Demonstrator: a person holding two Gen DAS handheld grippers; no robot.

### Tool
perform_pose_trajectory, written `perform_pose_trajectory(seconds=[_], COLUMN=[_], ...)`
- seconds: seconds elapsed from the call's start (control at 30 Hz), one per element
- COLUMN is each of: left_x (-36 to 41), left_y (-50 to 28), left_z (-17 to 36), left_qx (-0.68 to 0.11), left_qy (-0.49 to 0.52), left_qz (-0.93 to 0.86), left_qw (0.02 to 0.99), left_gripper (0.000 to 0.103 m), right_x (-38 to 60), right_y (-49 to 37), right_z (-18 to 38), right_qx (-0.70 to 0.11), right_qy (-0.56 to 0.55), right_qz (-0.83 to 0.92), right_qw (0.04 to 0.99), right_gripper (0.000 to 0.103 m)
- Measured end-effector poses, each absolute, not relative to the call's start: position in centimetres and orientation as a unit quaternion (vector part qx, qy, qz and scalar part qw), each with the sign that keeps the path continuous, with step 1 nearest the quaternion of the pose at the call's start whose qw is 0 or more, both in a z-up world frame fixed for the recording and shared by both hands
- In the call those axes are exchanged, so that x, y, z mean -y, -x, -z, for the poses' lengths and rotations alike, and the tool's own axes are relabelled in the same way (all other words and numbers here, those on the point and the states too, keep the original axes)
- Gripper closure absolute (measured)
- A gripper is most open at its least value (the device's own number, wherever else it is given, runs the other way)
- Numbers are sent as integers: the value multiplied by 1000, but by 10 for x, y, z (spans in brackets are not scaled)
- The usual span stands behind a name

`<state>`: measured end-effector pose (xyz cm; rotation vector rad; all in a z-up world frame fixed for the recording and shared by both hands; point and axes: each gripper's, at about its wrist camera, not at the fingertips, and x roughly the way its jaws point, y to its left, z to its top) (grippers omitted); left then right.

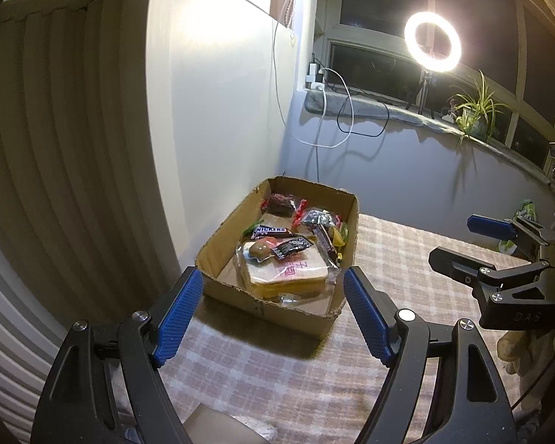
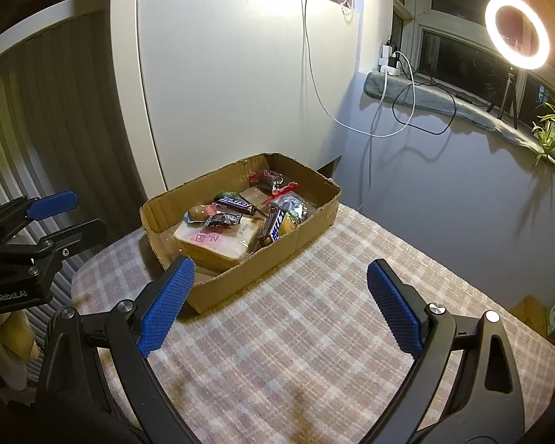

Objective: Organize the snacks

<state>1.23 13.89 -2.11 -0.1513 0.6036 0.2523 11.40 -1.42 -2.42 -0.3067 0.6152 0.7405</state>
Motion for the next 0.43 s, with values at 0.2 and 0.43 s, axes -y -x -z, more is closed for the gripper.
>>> perform_pose_trajectory(seconds=[0.2, 0.43], left_x=[-135, -125], left_y=[-12, -9], left_z=[21, 17], left_qx=[-296, -290], left_qy=[67, 56], left_qz=[-123, -123], left_qw=[945, 947], left_gripper=[24, 24], right_x=[15, 17], right_y=[-110, -108], right_z=[26, 25], right_qx=[-294, -292], right_qy=[148, 145], right_qz=[-354, -355], right_qw=[875, 876], right_gripper=[6, 6])
